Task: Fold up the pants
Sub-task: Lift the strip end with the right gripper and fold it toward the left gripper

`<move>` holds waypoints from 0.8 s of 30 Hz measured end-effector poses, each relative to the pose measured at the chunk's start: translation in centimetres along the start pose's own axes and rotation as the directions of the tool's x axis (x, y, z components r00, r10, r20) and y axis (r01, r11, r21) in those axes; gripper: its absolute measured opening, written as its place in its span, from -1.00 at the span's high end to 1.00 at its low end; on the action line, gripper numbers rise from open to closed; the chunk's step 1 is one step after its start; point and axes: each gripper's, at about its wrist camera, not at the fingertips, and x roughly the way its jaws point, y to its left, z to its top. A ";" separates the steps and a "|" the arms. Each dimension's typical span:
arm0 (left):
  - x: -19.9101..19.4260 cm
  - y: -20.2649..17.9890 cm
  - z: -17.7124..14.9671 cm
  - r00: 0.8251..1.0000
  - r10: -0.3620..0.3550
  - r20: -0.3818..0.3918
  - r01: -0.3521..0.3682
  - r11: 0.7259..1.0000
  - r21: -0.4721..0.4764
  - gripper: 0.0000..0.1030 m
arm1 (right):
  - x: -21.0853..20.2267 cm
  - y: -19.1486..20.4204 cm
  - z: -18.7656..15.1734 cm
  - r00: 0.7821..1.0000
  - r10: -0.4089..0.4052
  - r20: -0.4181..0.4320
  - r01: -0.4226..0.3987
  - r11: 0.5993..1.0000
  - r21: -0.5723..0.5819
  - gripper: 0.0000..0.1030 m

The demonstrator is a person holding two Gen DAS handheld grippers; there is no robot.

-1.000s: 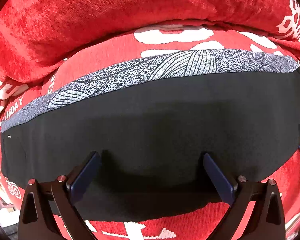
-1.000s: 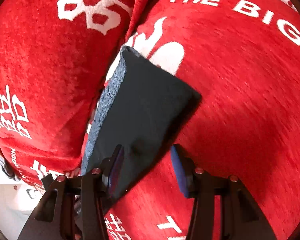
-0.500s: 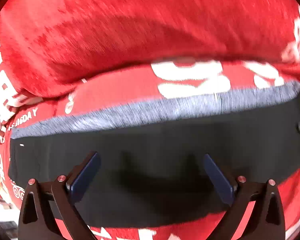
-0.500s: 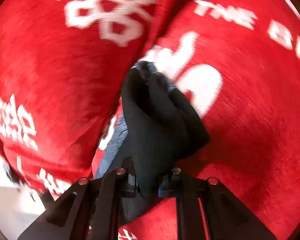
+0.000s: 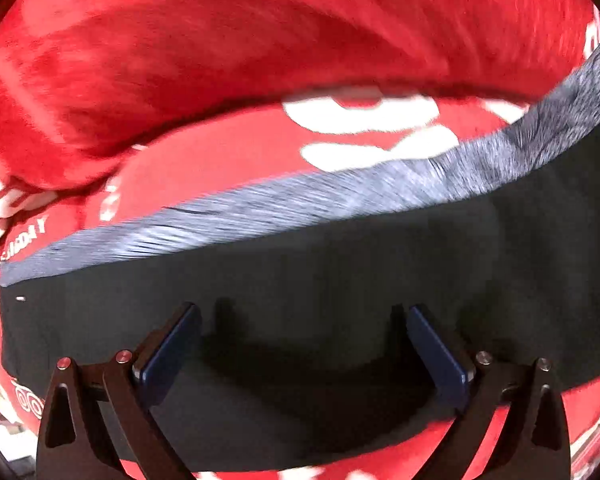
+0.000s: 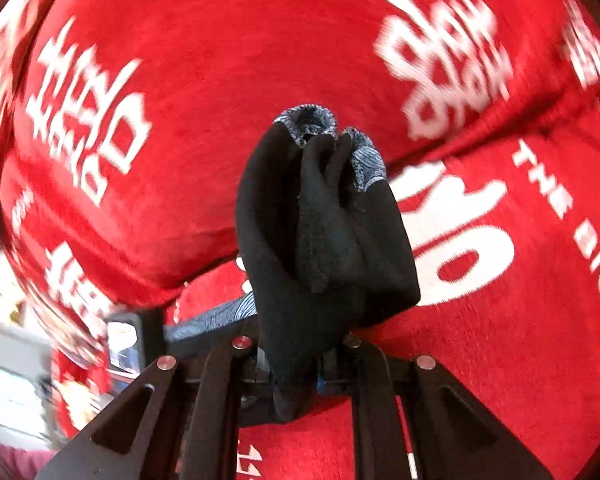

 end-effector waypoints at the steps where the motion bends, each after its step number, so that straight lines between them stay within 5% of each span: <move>1: -0.6 1.0 -0.2 1.000 -0.004 0.015 0.005 1.000 -0.003 -1.00 | -0.3 1.7 -0.2 1.000 -0.025 0.004 0.026 0.999 -0.048 0.73; 8: -3.4 13.3 -2.5 0.999 0.024 0.032 -0.021 0.996 -0.083 -1.00 | 2.1 13.0 -4.2 0.990 -0.141 0.017 0.139 0.944 -0.300 0.73; 13: -2.9 21.9 -5.4 0.997 0.074 0.003 -0.072 0.986 -0.152 -1.00 | 10.0 21.2 -10.7 0.970 -0.237 -0.056 0.182 0.858 -0.481 0.70; 15: -2.1 25.1 -6.5 0.995 0.099 -0.019 -0.100 0.978 -0.183 -1.00 | 13.8 22.8 -13.7 0.950 -0.299 -0.090 0.206 0.815 -0.541 0.52; 17: -1.6 27.5 -7.6 0.992 0.120 -0.042 -0.126 0.969 -0.213 -1.00 | 17.5 24.3 -16.9 0.903 -0.417 -0.101 0.271 0.737 -0.619 0.43; 19: -1.5 29.4 -8.6 0.992 0.116 -0.053 -0.126 0.962 -0.241 -1.00 | 18.8 25.9 -19.2 0.849 -0.528 -0.016 0.367 0.613 -0.700 0.17; 20: -1.4 29.9 -8.9 0.992 0.110 -0.056 -0.120 0.960 -0.252 -1.00 | 18.7 26.9 -20.1 0.839 -0.544 0.015 0.381 0.567 -0.730 0.06; 24: -1.6 30.4 -9.0 0.997 0.063 -0.049 -0.074 0.962 -0.261 -1.00 | 14.7 30.2 -21.9 0.879 -0.475 0.038 0.322 0.532 -0.783 0.02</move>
